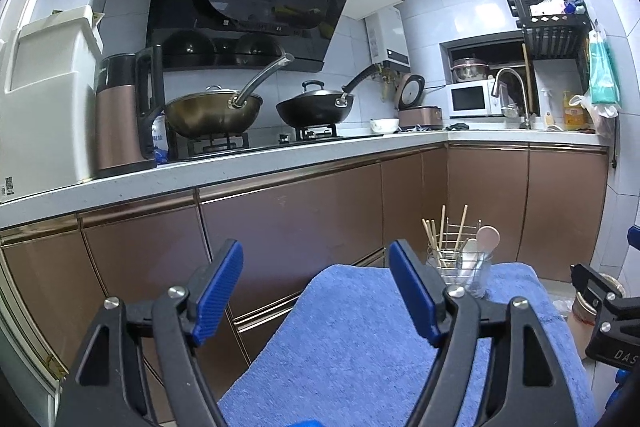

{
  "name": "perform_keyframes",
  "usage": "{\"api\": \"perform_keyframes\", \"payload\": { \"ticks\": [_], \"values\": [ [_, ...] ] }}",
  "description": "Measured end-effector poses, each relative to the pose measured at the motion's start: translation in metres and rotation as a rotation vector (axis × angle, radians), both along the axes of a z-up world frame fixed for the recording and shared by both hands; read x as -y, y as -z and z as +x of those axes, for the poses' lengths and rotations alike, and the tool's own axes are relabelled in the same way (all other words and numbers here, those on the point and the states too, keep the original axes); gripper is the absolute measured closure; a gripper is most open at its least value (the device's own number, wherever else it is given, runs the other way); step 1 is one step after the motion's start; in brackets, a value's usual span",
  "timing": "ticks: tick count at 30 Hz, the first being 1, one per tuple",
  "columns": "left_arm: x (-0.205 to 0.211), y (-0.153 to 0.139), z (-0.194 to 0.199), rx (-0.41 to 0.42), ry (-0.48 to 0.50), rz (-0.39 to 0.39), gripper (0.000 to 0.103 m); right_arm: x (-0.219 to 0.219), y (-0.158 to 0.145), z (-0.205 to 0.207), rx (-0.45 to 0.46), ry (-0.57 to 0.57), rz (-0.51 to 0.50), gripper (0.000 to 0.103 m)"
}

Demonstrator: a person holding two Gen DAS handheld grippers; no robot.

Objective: Organize utensils

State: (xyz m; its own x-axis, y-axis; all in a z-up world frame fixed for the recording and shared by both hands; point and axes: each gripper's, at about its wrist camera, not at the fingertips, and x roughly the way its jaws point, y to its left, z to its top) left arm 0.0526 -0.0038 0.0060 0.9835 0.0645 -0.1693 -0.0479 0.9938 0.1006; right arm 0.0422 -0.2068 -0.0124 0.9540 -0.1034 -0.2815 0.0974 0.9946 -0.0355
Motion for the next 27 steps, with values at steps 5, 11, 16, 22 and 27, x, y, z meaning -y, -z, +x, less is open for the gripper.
{"api": "perform_keyframes", "payload": {
  "ticks": [5,11,16,22,27],
  "values": [
    [-0.002,0.003,0.0,-0.009,0.004,-0.005,0.029,0.0,0.0,-0.001,0.002,0.007,0.0,0.0],
    [-0.001,0.004,-0.002,-0.012,0.006,-0.008,0.029,0.0,0.001,-0.003,0.002,0.009,0.001,0.0],
    [-0.001,0.003,-0.002,-0.019,0.014,-0.013,0.029,0.0,0.001,-0.003,0.006,0.012,0.001,0.0],
    [-0.001,0.004,-0.003,-0.022,0.019,-0.015,0.029,0.006,0.0,-0.006,0.017,0.028,0.014,0.0],
    [-0.002,0.004,-0.004,-0.021,0.022,-0.019,0.029,0.01,-0.001,-0.007,0.025,0.048,0.02,0.0]
  ]
}}
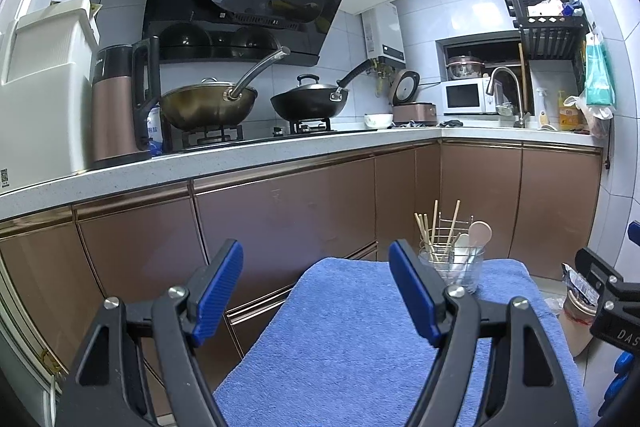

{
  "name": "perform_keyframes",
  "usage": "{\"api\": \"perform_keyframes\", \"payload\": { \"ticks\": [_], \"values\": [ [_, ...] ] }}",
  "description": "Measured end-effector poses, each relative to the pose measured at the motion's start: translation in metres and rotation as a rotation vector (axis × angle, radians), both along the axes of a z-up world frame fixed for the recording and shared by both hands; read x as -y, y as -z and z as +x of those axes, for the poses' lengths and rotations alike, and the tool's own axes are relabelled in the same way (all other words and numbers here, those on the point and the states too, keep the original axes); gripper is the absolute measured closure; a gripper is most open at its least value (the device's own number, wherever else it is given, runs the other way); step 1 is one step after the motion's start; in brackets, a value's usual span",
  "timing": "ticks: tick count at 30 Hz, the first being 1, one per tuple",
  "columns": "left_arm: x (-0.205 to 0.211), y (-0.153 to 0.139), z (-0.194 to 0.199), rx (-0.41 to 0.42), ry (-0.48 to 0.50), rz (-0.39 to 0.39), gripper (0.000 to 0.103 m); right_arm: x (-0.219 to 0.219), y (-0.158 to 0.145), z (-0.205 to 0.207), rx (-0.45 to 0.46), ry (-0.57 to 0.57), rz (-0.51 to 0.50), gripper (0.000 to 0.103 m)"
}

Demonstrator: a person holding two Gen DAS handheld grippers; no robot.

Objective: Organize utensils

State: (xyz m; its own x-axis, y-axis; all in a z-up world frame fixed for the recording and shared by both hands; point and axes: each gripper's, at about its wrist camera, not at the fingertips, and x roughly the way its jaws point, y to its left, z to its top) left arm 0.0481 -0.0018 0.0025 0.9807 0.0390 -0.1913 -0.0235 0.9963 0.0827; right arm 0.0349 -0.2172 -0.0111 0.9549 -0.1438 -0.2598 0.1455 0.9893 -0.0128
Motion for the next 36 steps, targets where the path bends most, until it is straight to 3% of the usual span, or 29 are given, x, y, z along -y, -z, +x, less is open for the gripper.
{"api": "perform_keyframes", "payload": {
  "ticks": [36],
  "values": [
    [0.01,-0.002,-0.012,0.007,0.007,0.001,0.029,0.013,-0.005,-0.007,0.02,0.036,0.01,0.0]
  ]
}}
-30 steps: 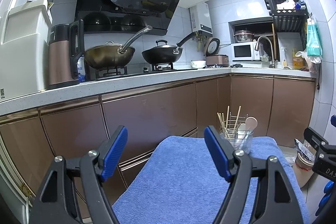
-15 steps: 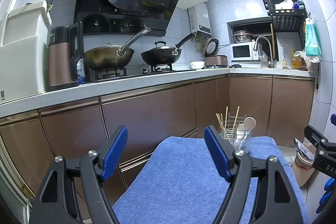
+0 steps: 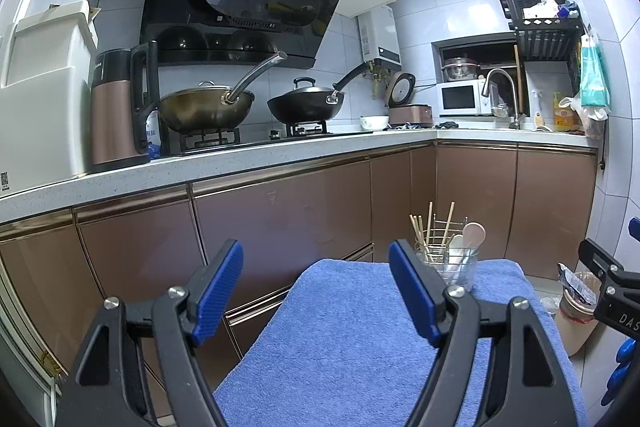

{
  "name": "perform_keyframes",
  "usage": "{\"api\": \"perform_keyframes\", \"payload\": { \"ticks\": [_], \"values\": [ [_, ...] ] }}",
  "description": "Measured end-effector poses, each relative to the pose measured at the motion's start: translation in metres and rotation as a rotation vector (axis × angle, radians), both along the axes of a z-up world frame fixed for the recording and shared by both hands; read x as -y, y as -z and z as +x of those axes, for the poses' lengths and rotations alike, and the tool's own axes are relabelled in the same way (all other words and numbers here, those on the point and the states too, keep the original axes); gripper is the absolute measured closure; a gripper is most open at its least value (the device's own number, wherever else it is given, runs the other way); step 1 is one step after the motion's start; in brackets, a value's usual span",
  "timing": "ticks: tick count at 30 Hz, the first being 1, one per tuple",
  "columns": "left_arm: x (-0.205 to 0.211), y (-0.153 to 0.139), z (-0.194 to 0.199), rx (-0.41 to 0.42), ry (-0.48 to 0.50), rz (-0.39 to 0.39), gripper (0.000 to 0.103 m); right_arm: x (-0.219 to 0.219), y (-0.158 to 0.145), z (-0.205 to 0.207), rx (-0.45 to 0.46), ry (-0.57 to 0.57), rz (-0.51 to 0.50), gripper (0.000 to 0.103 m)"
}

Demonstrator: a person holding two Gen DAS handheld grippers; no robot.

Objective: Organize utensils

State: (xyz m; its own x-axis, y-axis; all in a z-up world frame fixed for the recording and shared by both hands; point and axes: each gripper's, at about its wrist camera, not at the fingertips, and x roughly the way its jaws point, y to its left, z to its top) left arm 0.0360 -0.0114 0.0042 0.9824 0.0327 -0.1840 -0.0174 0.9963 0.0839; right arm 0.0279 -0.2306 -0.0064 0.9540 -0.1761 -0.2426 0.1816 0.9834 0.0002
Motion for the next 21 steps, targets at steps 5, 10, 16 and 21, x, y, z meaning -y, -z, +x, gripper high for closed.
{"api": "perform_keyframes", "payload": {
  "ticks": [5,10,16,21],
  "values": [
    [-0.0013,-0.0003,0.0001,-0.005,-0.001,-0.006,0.029,0.0001,-0.0006,-0.0009,-0.001,0.003,-0.003,0.0],
    [-0.0039,0.0003,0.0009,-0.011,-0.001,-0.014,0.029,0.0011,-0.0007,-0.0013,0.0,0.005,-0.007,0.0],
    [-0.0058,0.0003,0.0019,-0.017,-0.001,-0.019,0.029,0.002,-0.0012,-0.0025,0.003,0.01,-0.012,0.0],
    [-0.0079,-0.0007,0.0039,-0.023,0.0,-0.023,0.029,0.001,-0.0008,-0.0034,0.004,0.011,-0.012,0.0]
  ]
}}
